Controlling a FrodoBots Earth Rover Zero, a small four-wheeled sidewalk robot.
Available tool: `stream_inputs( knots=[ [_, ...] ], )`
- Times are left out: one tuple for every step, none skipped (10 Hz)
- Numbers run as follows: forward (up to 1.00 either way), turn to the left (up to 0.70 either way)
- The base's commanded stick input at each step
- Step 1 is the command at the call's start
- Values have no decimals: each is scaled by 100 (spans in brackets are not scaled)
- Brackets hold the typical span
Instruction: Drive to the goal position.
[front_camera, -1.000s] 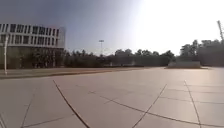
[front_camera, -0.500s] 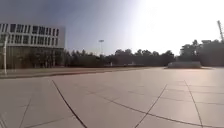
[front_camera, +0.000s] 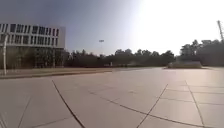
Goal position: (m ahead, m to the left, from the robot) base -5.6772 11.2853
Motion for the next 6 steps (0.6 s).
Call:
stream_inputs(
  knots=[
    [6, -5],
    [6, -5],
    [6, -5],
    [6, -5],
    [6, -5],
    [7, -5]
  ],
)
